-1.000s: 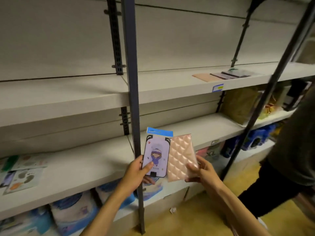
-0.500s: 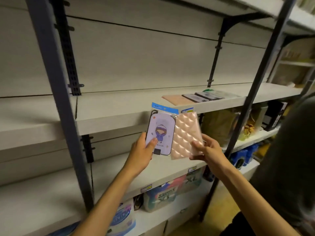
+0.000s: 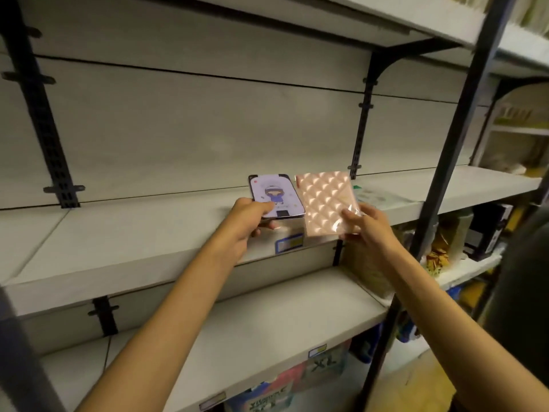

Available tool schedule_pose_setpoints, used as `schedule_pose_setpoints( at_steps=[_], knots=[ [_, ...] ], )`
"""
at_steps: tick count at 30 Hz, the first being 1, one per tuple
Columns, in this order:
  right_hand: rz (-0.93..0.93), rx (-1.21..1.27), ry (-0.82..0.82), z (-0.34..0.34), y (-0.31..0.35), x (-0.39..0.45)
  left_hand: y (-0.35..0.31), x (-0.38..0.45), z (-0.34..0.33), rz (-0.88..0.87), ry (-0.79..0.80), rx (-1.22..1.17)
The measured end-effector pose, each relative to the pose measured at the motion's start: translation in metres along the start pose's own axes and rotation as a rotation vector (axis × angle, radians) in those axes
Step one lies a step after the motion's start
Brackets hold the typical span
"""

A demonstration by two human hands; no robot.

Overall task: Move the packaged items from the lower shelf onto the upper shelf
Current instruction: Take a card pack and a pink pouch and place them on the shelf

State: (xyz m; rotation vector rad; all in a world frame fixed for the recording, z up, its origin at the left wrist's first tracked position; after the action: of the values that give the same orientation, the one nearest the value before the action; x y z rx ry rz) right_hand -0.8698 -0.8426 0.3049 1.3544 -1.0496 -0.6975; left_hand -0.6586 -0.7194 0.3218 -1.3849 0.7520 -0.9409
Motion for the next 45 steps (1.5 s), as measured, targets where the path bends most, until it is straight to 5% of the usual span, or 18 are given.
schedule_pose_setpoints(
  at_steps=[16,23,28,30,32,36,42,45],
  knots=[
    [-0.149,0.097,0.108,0.053,0.02,0.119,0.002,0.106,-0.099,0.147,-0.092,0.336],
    [-0.151,0.081,0.157,0.045,0.009,0.133,-0.003,0.108,-0.107,0.06,-0.182,0.885],
    [-0.183,0.094,0.208,0.034,0.0,0.132,0.004,0.108,-0.096,0.079,-0.151,1.067],
    [-0.196,0.095,0.234,0.026,-0.004,0.129,0.003,0.106,-0.081,0.072,-0.251,1.01],
    [-0.186,0.085,0.258,0.012,-0.005,0.126,0.0,0.101,-0.062,0.067,-0.334,0.696],
    [-0.141,0.046,0.329,-0.028,-0.008,0.117,-0.003,0.093,-0.032,0.12,-0.244,0.142],
    [-0.053,-0.169,0.433,-0.082,-0.008,0.104,0.004,0.074,0.016,0.134,-0.267,0.049],
    [0.172,-0.568,0.354,-0.088,-0.001,0.105,0.01,0.065,0.048,0.159,-0.358,0.177]
  ],
)
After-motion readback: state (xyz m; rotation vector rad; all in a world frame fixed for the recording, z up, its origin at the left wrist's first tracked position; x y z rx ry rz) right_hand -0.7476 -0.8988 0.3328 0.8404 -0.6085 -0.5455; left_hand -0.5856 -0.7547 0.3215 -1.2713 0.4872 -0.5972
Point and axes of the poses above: each hand's wrist, its own x-axis towards the middle knuckle, its own z-axis out of the back of the hand, y = z × x, the point moved 5 cm from there along x, towards the middle knuckle, and after that the axes turned 4 degrees about y, right-handed, at the moved point
